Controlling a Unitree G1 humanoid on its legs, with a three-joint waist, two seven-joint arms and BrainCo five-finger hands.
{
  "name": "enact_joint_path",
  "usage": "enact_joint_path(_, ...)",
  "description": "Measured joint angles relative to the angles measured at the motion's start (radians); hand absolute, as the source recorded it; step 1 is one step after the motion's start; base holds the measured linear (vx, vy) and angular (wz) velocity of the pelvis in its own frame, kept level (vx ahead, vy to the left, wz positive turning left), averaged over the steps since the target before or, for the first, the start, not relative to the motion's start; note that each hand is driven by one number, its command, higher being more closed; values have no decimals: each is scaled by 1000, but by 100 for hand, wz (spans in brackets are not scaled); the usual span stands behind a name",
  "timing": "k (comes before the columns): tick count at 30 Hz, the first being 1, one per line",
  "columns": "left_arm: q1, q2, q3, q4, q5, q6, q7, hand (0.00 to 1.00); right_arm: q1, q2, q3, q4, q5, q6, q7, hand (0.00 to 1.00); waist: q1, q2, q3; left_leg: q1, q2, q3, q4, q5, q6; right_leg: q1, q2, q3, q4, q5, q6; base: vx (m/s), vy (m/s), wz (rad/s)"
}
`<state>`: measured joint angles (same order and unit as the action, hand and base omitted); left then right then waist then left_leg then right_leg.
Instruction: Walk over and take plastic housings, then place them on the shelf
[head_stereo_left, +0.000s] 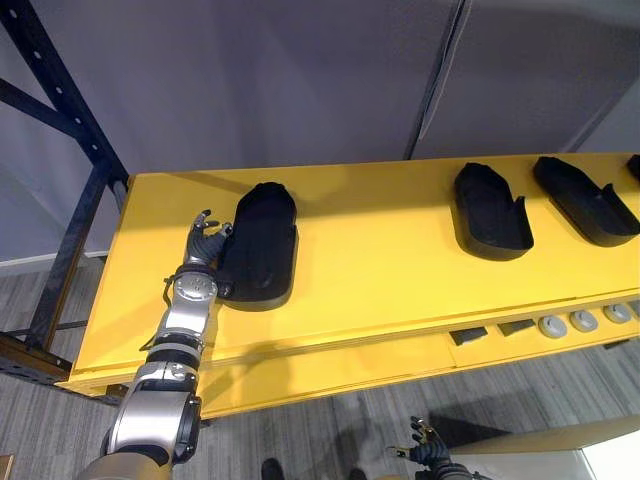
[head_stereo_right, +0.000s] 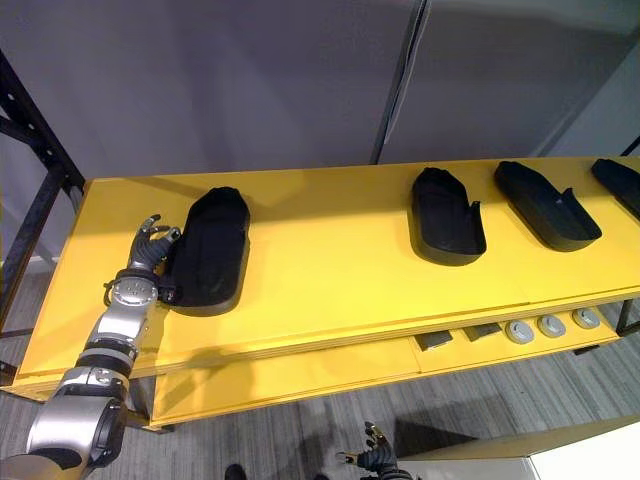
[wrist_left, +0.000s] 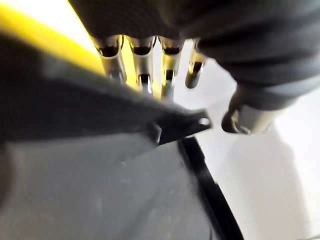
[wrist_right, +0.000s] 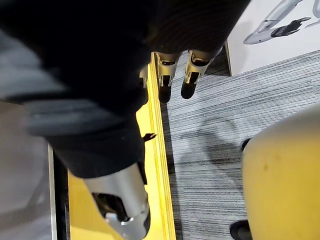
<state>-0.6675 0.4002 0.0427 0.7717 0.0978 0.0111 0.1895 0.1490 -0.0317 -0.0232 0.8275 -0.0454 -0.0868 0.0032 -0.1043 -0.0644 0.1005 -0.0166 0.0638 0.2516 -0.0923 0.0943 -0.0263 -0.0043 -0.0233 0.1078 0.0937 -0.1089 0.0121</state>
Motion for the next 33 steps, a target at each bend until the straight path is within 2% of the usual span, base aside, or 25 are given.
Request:
enact_joint_path(4, 0, 11, 1, 0, -11, 0, 6, 0, -1, 0, 0, 0, 0, -1, 0, 0, 1, -1, 4, 0, -1, 3, 1, -1, -1, 0, -1, 11, -4, 0, 0, -6, 19, -3)
enact_joint_path(9, 2, 7, 11, -46, -17, 5, 53, 0, -5, 0, -1, 3, -1, -1, -1, 0, 3, -1, 6, 0, -1, 2, 4, -1, -2, 6, 0, 12, -11, 1, 1, 27, 8, -1)
enact_joint_path(12, 42, -22, 17, -249, -17, 4, 99, 0, -6, -2, -4, 8, -1, -1, -2, 0, 10, 0, 8, 1, -1, -3, 5, -1, -2, 17, 0, 10, -12, 2, 1, 28, 0, 4)
enact_joint_path(14, 124, -76, 36, -475, -14, -10, 142, 0, -7, -2, -4, 9, -2, -1, -3, 0, 11, 0, 9, 8, 0, -8, 5, -1, -1, 25, 0, 11, -11, 2, 0, 1, 2, 3)
enact_joint_path(17, 273, -167, 39, -717, 7, -43, 177, 0, -4, -3, -3, -2, -4, -1, -4, 0, 14, 1, 9, 9, 3, -9, 5, -1, -2, 26, 1, 16, -11, 4, -2, -35, 10, -3)
enact_joint_path(18, 307, -186, 34, -759, 7, -47, 179, 100, 0, -3, -3, -6, -4, -1, -4, 0, 16, 1, 9, 9, 4, -9, 5, -1, -2, 26, 1, 16, -11, 5, -3, -62, 19, -1)
enact_joint_path(20, 448, -249, -19, -896, 28, -70, 177, 100, 14, -3, -3, -22, -5, -1, -8, 0, 34, 1, 9, 9, 7, -9, 4, -2, -3, 26, 2, 17, -11, 9, -2, -55, 17, -1)
enact_joint_path(24, 638, -312, -108, -1024, 81, -109, 160, 100, 36, -3, -3, -44, -8, -1, -13, 0, 61, 5, 10, 11, 12, -11, 0, -15, -10, 28, 1, 17, -11, 14, 3, -76, 22, 0)
enact_joint_path(28, 793, -356, -163, -1067, 84, -150, 125, 100, 55, -2, 7, -70, -13, -1, -20, 0, 77, 7, 8, 12, 12, -10, 0, -14, -8, 29, -1, 16, -12, 18, 9, -59, 30, 0)
enact_joint_path(33, 849, -381, -212, -1038, 79, -152, 68, 100, 66, -1, 7, -73, -20, 1, -28, 0, 100, 4, 3, 11, 11, -8, 0, -14, -8, 32, -5, 9, -17, 20, 13, -9, 12, 1)
